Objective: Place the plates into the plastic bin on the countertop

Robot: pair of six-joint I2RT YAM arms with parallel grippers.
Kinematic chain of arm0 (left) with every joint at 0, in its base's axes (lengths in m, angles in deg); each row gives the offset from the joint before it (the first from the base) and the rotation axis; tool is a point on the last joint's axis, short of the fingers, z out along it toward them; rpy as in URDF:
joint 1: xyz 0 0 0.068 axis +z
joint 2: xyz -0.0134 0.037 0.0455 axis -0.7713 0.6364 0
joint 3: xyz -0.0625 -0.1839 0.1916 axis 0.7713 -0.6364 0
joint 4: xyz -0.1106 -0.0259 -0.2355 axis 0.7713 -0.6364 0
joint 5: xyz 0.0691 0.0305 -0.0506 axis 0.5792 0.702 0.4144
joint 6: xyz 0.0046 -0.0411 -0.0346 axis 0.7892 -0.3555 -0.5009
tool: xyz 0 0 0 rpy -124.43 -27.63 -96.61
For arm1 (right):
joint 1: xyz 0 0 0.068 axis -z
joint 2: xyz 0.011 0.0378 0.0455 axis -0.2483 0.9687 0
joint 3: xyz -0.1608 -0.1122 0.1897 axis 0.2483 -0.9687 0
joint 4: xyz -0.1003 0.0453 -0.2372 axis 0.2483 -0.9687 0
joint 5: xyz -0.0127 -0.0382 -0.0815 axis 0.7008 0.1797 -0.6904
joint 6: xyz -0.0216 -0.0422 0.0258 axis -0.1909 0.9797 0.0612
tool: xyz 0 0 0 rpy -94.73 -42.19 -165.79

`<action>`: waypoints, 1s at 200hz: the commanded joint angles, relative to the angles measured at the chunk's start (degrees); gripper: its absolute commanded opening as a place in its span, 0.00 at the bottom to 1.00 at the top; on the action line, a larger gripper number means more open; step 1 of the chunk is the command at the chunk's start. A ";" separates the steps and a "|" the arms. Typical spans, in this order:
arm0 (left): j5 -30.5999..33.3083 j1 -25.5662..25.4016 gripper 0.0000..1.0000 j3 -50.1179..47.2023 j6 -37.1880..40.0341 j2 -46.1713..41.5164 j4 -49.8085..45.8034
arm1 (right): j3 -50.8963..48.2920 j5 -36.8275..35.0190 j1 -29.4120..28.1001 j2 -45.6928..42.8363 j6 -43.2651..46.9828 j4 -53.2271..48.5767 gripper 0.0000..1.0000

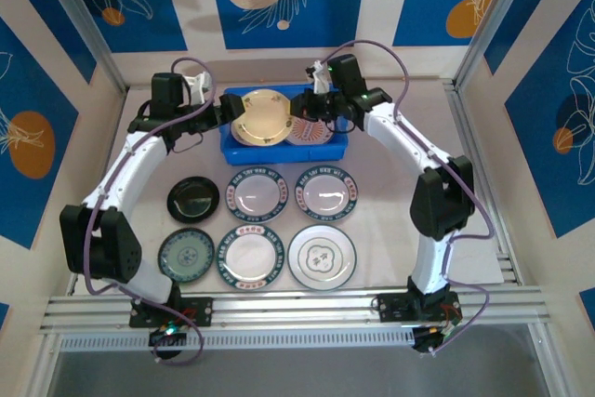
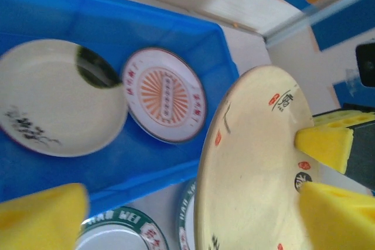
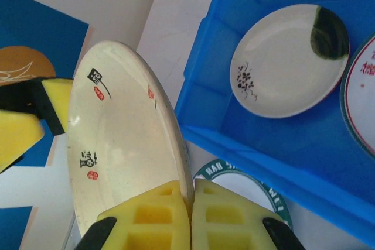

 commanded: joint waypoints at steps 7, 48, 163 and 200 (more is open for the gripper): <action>10.47 0.96 1.00 -5.42 2.31 -6.46 0.40 | 9.75 -3.58 -0.34 6.70 -1.56 -5.92 0.00; 12.76 2.21 1.00 -14.23 0.31 -14.64 3.70 | 24.40 -3.81 -0.32 19.34 -3.75 -10.58 0.00; 11.72 2.80 1.00 -19.37 4.27 -18.45 0.88 | 43.99 -8.98 -1.29 39.04 -6.32 -15.42 0.00; 11.13 3.18 1.00 -19.54 4.41 -17.58 0.86 | 44.95 -10.06 -1.38 40.98 -6.93 -14.83 0.00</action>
